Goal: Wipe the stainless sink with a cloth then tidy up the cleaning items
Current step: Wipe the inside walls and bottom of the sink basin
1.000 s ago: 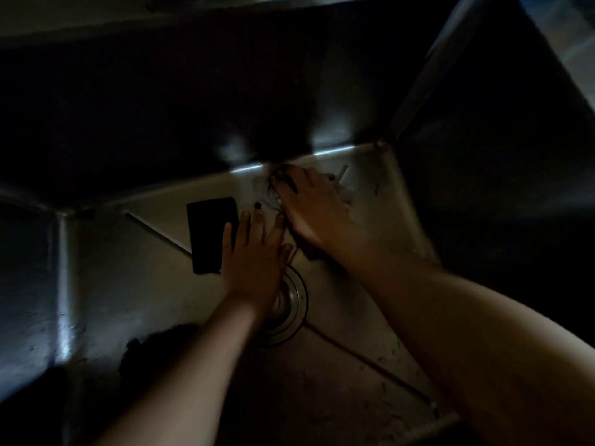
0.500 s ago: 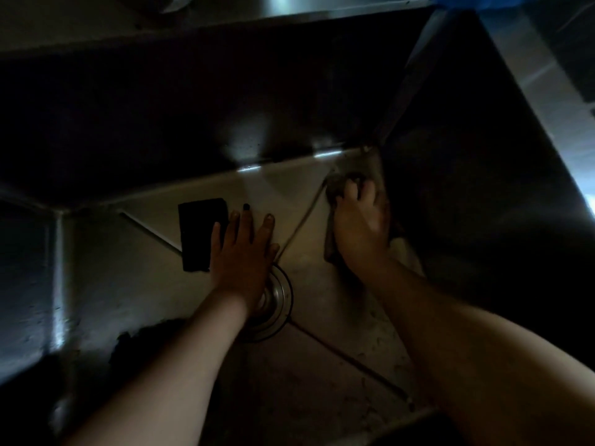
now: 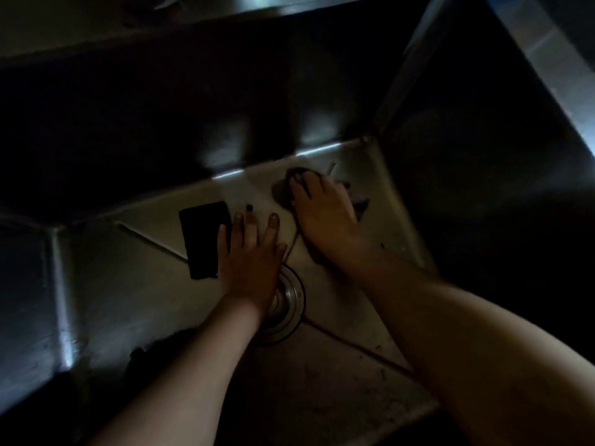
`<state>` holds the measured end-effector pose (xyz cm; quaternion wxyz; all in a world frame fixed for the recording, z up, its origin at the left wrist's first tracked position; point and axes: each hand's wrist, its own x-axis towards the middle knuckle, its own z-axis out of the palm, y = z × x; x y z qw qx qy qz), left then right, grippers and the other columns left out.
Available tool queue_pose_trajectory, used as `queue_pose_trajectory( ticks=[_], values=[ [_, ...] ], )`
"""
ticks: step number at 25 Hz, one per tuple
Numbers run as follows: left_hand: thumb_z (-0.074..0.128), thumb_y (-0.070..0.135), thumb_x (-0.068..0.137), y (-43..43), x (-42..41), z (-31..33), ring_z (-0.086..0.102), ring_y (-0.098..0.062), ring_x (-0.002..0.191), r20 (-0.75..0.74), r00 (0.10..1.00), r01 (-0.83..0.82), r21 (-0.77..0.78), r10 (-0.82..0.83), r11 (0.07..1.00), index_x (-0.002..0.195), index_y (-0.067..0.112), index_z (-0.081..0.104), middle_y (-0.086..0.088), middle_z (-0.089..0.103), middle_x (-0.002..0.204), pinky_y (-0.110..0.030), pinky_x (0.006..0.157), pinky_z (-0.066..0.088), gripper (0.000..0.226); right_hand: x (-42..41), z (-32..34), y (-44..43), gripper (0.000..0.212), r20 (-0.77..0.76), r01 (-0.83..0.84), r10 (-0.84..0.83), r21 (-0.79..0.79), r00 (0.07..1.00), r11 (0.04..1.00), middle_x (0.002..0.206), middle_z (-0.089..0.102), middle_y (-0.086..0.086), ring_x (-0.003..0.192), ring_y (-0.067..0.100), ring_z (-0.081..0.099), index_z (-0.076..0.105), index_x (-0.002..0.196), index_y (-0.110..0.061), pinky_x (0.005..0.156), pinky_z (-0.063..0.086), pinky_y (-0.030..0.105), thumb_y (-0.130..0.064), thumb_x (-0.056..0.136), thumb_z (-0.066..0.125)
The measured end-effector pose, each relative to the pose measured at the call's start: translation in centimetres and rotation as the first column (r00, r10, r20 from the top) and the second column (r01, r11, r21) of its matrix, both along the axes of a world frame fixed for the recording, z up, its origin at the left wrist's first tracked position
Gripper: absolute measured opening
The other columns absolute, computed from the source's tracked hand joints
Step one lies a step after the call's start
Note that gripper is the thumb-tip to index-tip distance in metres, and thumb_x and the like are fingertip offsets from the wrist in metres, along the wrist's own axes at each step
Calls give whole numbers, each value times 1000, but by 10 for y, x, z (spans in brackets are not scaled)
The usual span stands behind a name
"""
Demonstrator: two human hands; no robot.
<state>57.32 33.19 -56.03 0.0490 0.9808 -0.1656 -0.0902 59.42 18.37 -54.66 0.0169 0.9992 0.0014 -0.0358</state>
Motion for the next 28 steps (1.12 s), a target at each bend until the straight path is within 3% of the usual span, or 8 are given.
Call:
queue_pose_trajectory(
  ticks=[5, 8, 11, 14, 17, 21, 25, 28],
  values=[
    [35, 43, 94, 0, -1, -3, 13, -29, 141, 27, 1000, 6, -8, -6, 1000, 144, 30, 21, -13, 17, 153, -42, 111, -4, 53, 26, 11, -7, 47, -44, -162, 160, -47, 986, 986, 133, 44, 19, 115, 37, 43, 38, 135, -3, 92, 36, 44, -16, 92, 25],
    [30, 45, 95, 0, -1, -4, 7, -28, 142, 4, 1000, 6, 4, -6, 1000, 145, 31, 15, -12, 12, 155, -42, 110, -7, 54, 13, 22, 4, 56, 39, -259, 260, -39, 965, 965, 126, 52, 21, 111, 37, 51, 47, 129, 0, 92, 41, 43, -18, 86, 16],
    [29, 45, 95, 1, -1, -3, 5, -27, 143, 6, 1000, 10, 8, -10, 1000, 145, 31, 13, -11, 8, 155, -42, 112, -5, 55, 38, 31, 13, 42, 244, -160, 143, 51, 959, 986, 112, 61, 23, 94, 38, 60, 59, 117, 0, 79, 50, 41, -14, 84, 37],
    [28, 45, 95, 1, -1, -2, 6, -27, 143, 10, 1000, 11, 23, -11, 1000, 145, 31, 12, -11, 8, 155, -43, 113, -4, 55, 54, 19, 16, 42, 58, -108, 102, 97, 993, 989, 135, 42, 20, 114, 36, 44, 42, 133, -6, 91, 35, 41, -22, 94, 38],
    [27, 46, 95, 2, 1, -4, 5, -26, 143, -9, 1000, 7, 25, -7, 1000, 145, 32, 11, -10, 8, 155, -43, 113, -5, 54, 41, 0, 13, 49, 68, 10, -26, 223, 997, 975, 143, 37, 10, 120, 32, 39, 39, 138, -15, 96, 31, 40, -36, 93, 43],
    [30, 45, 95, 3, 0, -2, 7, -27, 142, -10, 1000, 10, 6, -10, 1000, 145, 32, 14, -11, 12, 155, -43, 113, -3, 54, 35, -7, -4, 53, 66, 213, -233, 219, 970, 952, 140, 40, 8, 121, 31, 40, 38, 137, -21, 95, 33, 42, -44, 90, 44],
    [31, 45, 95, 2, 0, -1, 8, -27, 142, -20, 1000, -10, -16, 10, 1000, 144, 32, 16, -10, 9, 155, -42, 113, -5, 54, 8, -9, -43, 51, 19, 474, -482, 153, 876, 867, 137, 40, 15, 118, 36, 38, 39, 137, -18, 96, 33, 43, -40, 91, 44],
    [28, 45, 95, 0, -1, -1, 5, -26, 142, -20, 1000, -6, 5, 6, 1000, 145, 33, 13, -9, 6, 156, -42, 112, -7, 53, -32, -4, -43, 45, 87, 469, -485, 158, 870, 869, 119, 51, 24, 103, 42, 48, 53, 124, -9, 85, 41, 46, -33, 86, 54]
  ],
)
